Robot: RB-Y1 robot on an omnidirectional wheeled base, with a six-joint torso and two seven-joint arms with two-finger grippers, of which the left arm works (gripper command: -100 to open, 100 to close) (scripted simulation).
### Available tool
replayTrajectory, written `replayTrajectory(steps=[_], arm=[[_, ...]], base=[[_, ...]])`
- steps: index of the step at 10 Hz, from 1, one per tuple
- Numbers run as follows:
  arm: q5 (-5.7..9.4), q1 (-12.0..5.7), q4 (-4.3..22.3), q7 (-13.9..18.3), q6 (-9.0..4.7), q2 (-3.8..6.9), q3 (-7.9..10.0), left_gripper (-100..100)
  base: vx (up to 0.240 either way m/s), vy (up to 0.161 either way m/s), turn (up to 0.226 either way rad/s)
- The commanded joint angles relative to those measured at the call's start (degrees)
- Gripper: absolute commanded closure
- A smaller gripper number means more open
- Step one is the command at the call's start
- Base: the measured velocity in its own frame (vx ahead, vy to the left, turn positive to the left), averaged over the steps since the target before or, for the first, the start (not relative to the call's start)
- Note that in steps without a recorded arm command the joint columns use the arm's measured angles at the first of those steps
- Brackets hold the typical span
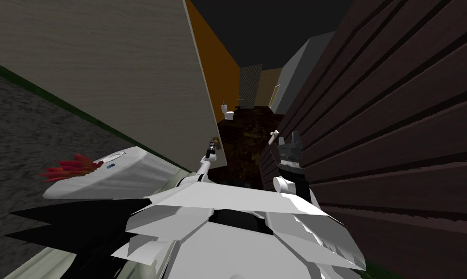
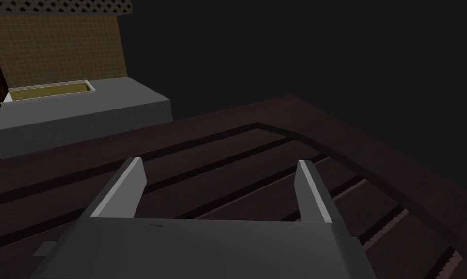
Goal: Push the door open
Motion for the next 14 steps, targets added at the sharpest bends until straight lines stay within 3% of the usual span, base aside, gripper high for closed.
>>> replayTrajectory(steps=[1, 2, 3, 5, 10, 12, 14], arm=[[-0.78, -0.85, 0.63, -0.11, -0.58, 0.54, 1.47, 100], [-1.33, -1.16, 0.89, -0.08, -0.66, 0.45, 2.06, 100], [-0.84, -0.64, 0.17, 0.16, -0.08, 0.02, 1.38, -100], [-0.74, -0.66, 0.18, 0.28, 0.02, -0.27, 1.27, -100], [-0.20, -0.76, 0.27, 0.91, 0.57, -2.51, 0.73, -100], [-0.20, -0.84, 0.66, 0.83, 0.18, -1.51, 1.00, -100], [-0.19, -0.77, 0.71, 0.80, -0.03, -1.23, 1.14, -100]], base=[[0.207, -0.009, 0.234], [0.210, -0.033, 0.184], [-0.042, -0.097, 0.047], [-0.184, -0.090, -0.007], [-0.218, -0.123, 0.017], [-0.001, -0.005, -0.016], [0.175, 0.044, -0.023]])
